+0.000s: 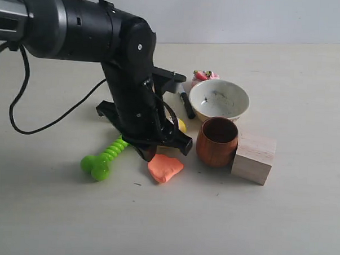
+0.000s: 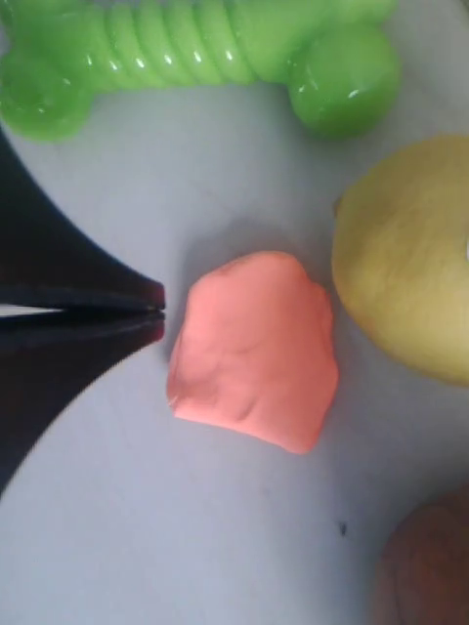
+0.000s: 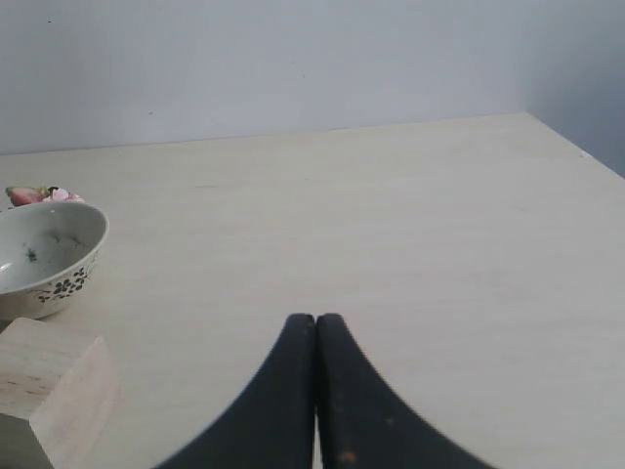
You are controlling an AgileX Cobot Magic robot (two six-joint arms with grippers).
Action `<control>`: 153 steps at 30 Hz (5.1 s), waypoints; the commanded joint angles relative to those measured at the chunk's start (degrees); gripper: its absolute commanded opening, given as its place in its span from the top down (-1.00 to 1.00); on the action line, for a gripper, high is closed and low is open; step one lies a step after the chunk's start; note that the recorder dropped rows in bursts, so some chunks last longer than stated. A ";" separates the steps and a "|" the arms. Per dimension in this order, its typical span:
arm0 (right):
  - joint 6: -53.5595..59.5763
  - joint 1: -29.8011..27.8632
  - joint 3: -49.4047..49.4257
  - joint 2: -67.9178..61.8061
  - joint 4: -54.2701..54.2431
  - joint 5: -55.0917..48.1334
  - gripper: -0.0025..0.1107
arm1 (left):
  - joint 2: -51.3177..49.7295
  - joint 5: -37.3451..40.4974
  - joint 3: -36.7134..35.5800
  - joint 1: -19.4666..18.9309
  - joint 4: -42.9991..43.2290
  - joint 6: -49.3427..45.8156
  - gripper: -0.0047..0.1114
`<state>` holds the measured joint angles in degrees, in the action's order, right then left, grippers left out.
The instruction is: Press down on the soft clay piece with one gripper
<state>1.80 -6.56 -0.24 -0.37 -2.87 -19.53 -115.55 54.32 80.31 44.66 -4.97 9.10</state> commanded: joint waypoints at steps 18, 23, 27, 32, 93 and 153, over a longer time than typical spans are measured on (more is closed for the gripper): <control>0.10 0.08 0.24 0.37 0.25 0.38 0.96 | -6.99 -0.81 5.82 2.07 3.16 7.57 0.92; 0.10 0.08 0.24 0.37 0.25 0.38 0.96 | -6.99 -1.73 5.82 2.86 2.66 7.57 0.92; 0.10 0.08 0.24 0.37 0.25 0.38 0.96 | -6.99 -1.39 5.82 2.86 2.66 7.57 0.92; 0.10 0.08 0.24 0.37 0.25 0.38 0.96 | -6.99 -1.16 5.04 2.86 2.66 7.46 0.92; 0.10 0.08 0.24 0.37 0.25 0.38 0.96 | -12.82 -4.30 2.28 2.86 -0.06 1.30 0.92; 0.10 0.08 0.24 0.37 0.25 0.38 0.96 | -5.43 -2.52 2.28 2.74 1.61 1.78 0.56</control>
<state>1.80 -6.56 -0.24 -0.37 -2.87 -19.53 -122.69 51.32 82.70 47.22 -3.67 10.23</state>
